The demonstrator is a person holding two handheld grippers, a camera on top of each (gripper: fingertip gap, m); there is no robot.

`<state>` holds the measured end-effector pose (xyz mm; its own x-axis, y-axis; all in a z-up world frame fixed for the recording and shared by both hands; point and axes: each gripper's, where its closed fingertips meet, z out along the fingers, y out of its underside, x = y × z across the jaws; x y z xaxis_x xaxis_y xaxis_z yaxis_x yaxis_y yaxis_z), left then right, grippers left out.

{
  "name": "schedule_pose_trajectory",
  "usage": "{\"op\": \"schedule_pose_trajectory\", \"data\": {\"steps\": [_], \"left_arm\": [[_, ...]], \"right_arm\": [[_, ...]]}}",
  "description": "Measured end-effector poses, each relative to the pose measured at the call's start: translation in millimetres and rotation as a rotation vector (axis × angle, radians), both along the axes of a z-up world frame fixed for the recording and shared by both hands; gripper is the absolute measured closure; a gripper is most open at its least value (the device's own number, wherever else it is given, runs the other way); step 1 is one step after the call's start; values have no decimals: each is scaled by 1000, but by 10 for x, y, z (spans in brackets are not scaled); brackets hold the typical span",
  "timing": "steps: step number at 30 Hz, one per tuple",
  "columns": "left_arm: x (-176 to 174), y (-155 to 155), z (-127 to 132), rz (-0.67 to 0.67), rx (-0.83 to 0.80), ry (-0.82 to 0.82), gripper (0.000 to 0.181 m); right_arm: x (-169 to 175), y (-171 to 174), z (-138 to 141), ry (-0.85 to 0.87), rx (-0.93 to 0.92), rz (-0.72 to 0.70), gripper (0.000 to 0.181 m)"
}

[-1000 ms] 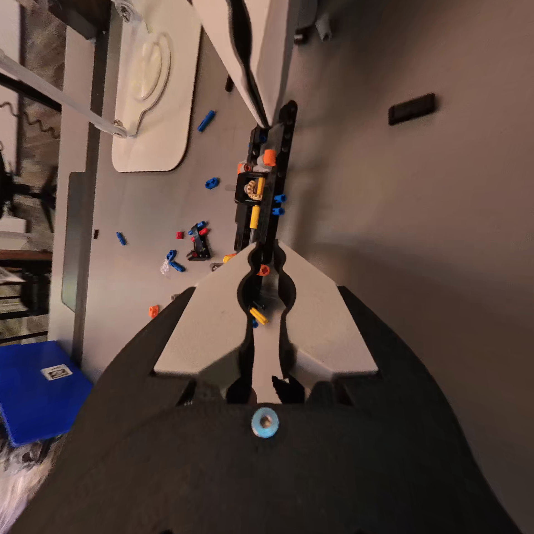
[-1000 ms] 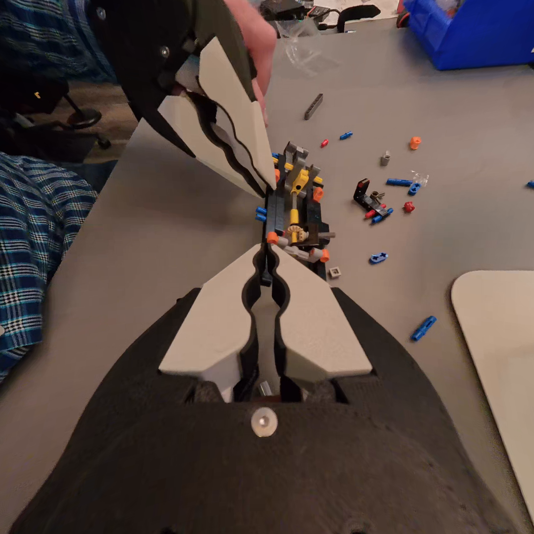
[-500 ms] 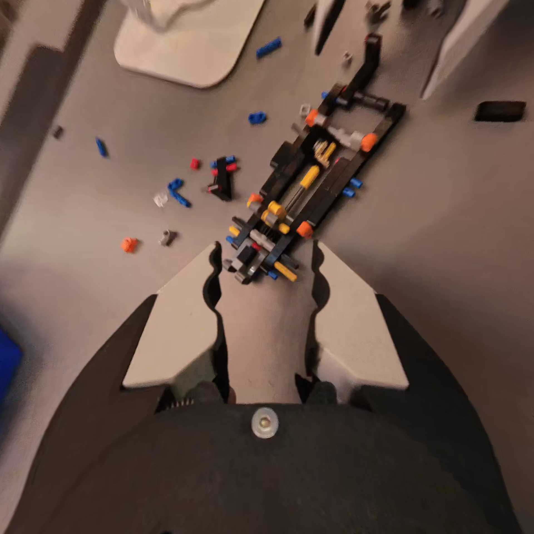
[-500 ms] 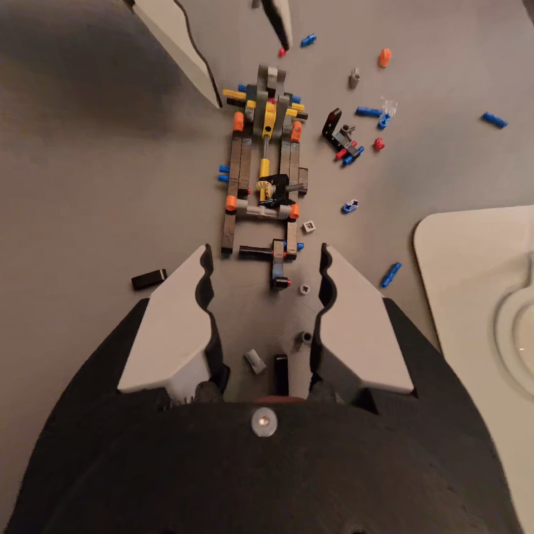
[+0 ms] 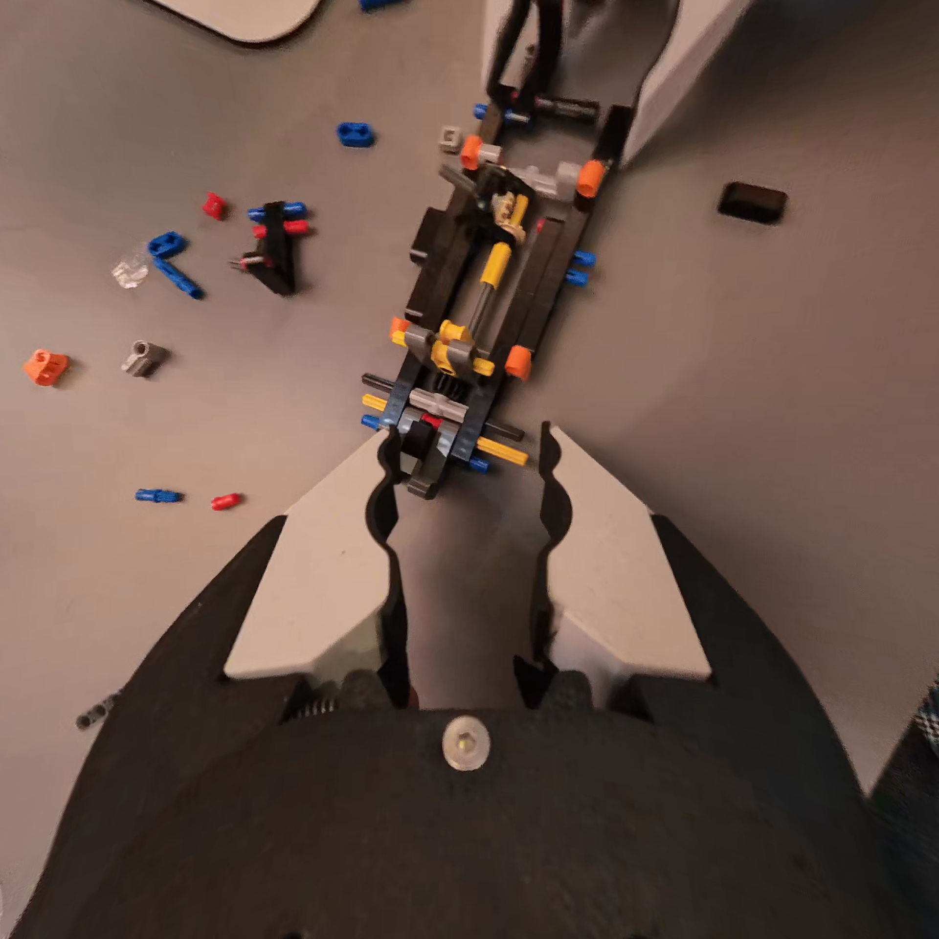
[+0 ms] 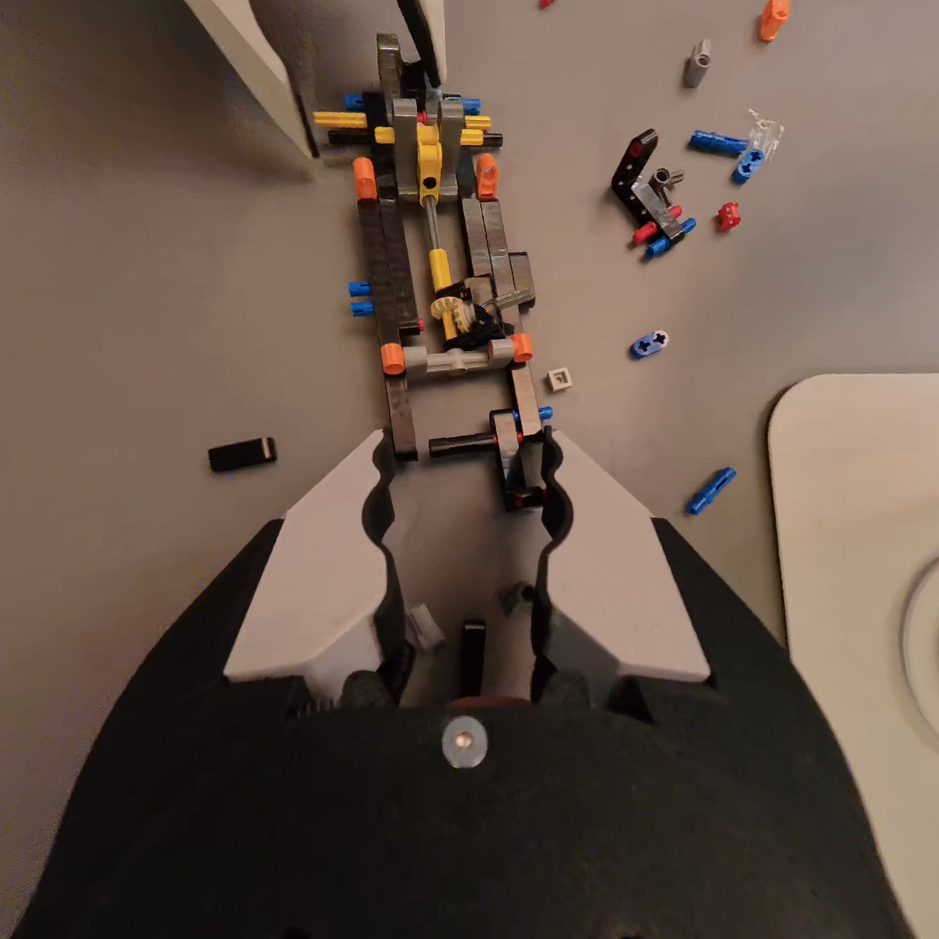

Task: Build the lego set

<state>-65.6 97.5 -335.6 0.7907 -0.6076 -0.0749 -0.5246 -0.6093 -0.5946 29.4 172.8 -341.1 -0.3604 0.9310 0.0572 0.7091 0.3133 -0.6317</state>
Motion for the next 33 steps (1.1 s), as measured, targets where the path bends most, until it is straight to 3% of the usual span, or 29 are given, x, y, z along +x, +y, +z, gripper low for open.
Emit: {"op": "schedule_pose_trajectory", "data": {"steps": [6,11,14,16,22,23,27,29,31,33], "left_arm": [[104,175,271,-34,154,49,99],[257,357,87,-176,130,140,98],[326,356,-28,-222,60,110,104],[322,356,-44,-228,37,97,118],[392,330,-50,-283,41,73,137],[427,288,-51,-320,29,71,154],[429,319,-56,-304,44,61,153],[428,348,-30,-281,68,60,144],[400,391,25,-246,85,50,114],[364,359,-39,-258,44,73,116]], "right_arm": [[34,7,135,21,29,46,110],[-162,-158,158,32,34,94,111],[-239,-170,2,-13,34,99,111],[-279,-185,8,1,4,102,124],[-281,-167,-8,-1,-28,113,124],[-290,-149,-6,4,-23,106,124],[-283,-131,-7,3,-27,113,124],[-281,-138,-7,3,-25,118,124],[-272,-155,-7,4,-29,125,124],[-257,-165,-7,5,-30,136,124]]}}
